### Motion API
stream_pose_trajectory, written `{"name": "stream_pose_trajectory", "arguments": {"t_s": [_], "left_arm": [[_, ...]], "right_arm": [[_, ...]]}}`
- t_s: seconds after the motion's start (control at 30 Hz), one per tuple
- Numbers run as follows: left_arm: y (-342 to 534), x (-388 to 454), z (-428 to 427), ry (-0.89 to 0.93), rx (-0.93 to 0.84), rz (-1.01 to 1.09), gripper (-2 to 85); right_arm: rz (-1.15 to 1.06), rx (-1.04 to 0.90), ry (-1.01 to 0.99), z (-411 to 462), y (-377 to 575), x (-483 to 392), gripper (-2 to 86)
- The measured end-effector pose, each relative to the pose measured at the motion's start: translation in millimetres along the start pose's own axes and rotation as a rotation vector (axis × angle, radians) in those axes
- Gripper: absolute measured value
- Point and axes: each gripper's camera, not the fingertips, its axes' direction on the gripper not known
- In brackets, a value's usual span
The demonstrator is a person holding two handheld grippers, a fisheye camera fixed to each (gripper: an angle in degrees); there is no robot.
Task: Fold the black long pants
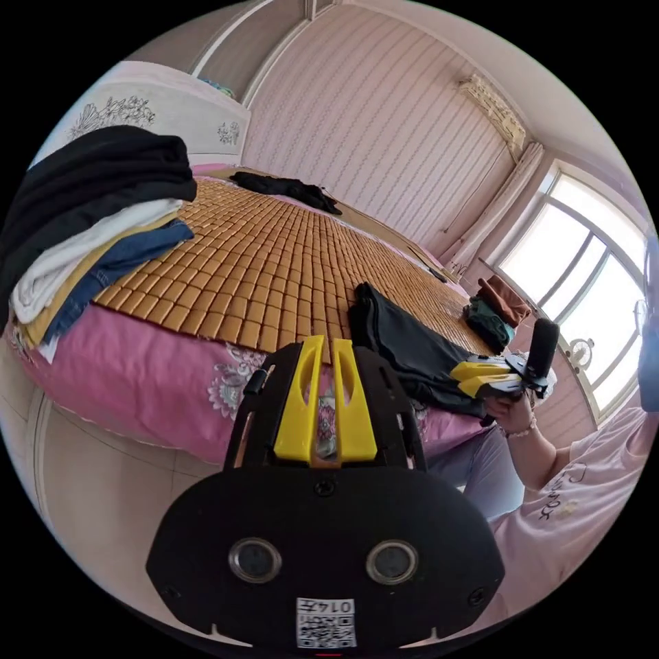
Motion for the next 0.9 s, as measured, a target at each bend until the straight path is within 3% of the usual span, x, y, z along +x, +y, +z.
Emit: {"name": "stream_pose_trajectory", "arguments": {"t_s": [0.13, 0.47, 0.67, 0.73, 0.9], "left_arm": [[33, 17, -6, 0.064, 0.035, -0.009, 4.8], [22, 92, 17, -0.184, 0.018, 0.205, 9.5], [23, 90, 34, -0.201, -0.076, 0.206, 5.4], [23, 84, 32, -0.208, -0.082, 0.176, 0.4], [28, 63, -24, -0.137, 0.058, 0.138, -0.9]], "right_arm": [[0.002, 0.019, 0.112, -12, -25, 30, 6.4], [0.050, -0.104, 0.319, 33, -105, 116, 8.0], [0.062, -0.007, 0.026, 14, -133, 123, 8.4], [0.047, 0.014, 0.050, 7, -137, 124, 8.4], [0.060, -0.025, 0.133, 3, -146, 145, 8.4]]}}
